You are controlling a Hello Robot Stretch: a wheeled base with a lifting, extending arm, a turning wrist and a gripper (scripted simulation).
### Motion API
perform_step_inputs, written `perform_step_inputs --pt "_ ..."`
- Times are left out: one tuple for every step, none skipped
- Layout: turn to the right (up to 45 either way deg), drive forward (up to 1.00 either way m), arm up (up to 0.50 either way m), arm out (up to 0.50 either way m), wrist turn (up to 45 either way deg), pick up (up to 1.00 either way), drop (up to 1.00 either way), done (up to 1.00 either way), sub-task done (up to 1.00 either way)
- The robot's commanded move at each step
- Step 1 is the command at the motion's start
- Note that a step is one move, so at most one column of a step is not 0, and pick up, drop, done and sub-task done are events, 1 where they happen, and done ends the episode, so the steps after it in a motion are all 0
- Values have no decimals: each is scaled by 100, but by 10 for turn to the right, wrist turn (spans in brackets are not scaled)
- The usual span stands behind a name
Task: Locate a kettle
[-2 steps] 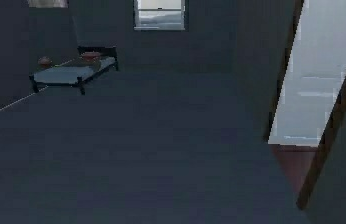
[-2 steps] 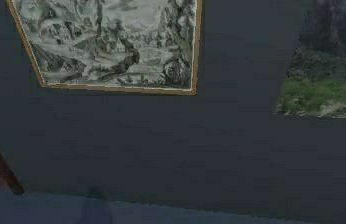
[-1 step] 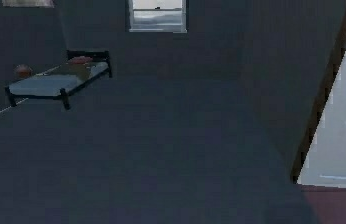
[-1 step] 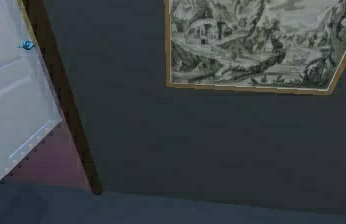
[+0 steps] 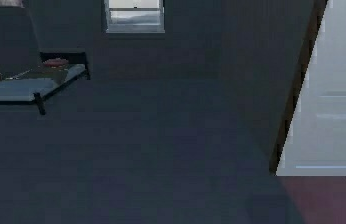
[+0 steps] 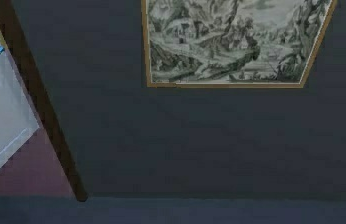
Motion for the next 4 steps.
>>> perform_step_inputs --pt "0 40 0 0 0 0 0 0 0" --pt "90 0 0 0 0 0 0 0 0" --pt "0 10 0 0 0 0 0 0 0" --pt "180 0 0 0 0 0 0 0 0"
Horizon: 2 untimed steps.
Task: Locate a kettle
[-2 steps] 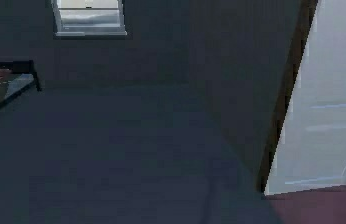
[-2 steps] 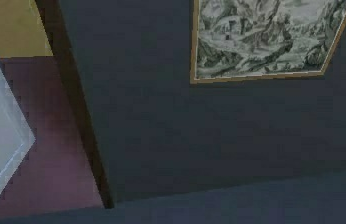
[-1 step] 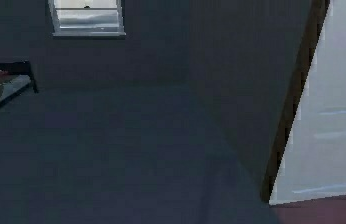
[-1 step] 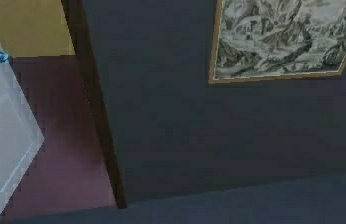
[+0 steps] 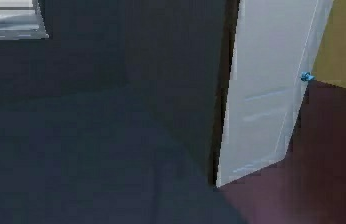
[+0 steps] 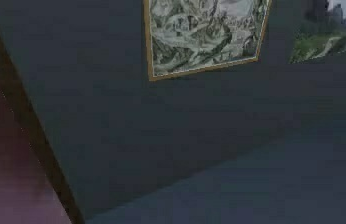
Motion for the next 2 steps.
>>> perform_step_inputs --pt "0 90 0 0 0 0 0 0 0" --pt "450 0 0 0 0 0 0 0 0"
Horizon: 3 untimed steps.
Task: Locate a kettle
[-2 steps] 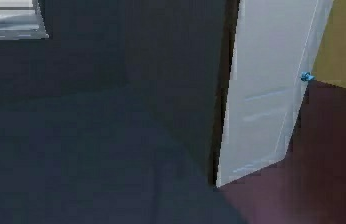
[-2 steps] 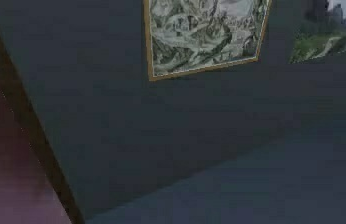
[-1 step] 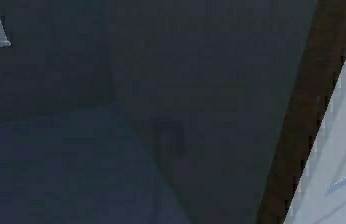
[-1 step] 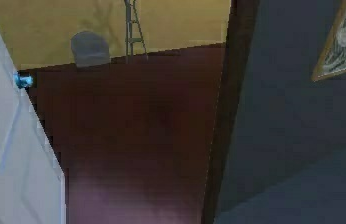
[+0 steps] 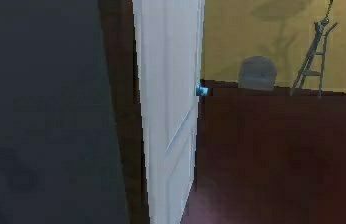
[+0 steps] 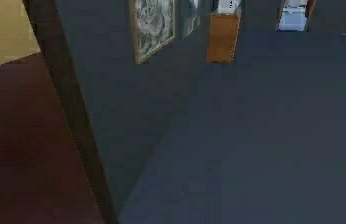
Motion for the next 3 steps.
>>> perform_step_inputs --pt "450 0 0 0 0 0 0 0 0" --pt "30 0 0 0 0 0 0 0 0" --pt "0 55 0 0 0 0 0 0 0"
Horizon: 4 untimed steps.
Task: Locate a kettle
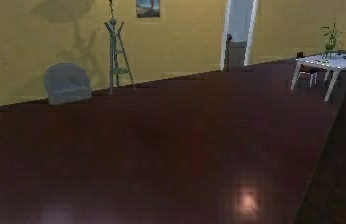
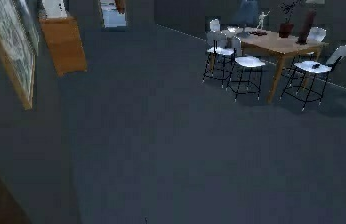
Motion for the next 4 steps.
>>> perform_step_inputs --pt "-210 0 0 0 0 0 0 0 0" --pt "0 30 0 0 0 0 0 0 0" --pt "-120 0 0 0 0 0 0 0 0" --pt "0 15 0 0 0 0 0 0 0"
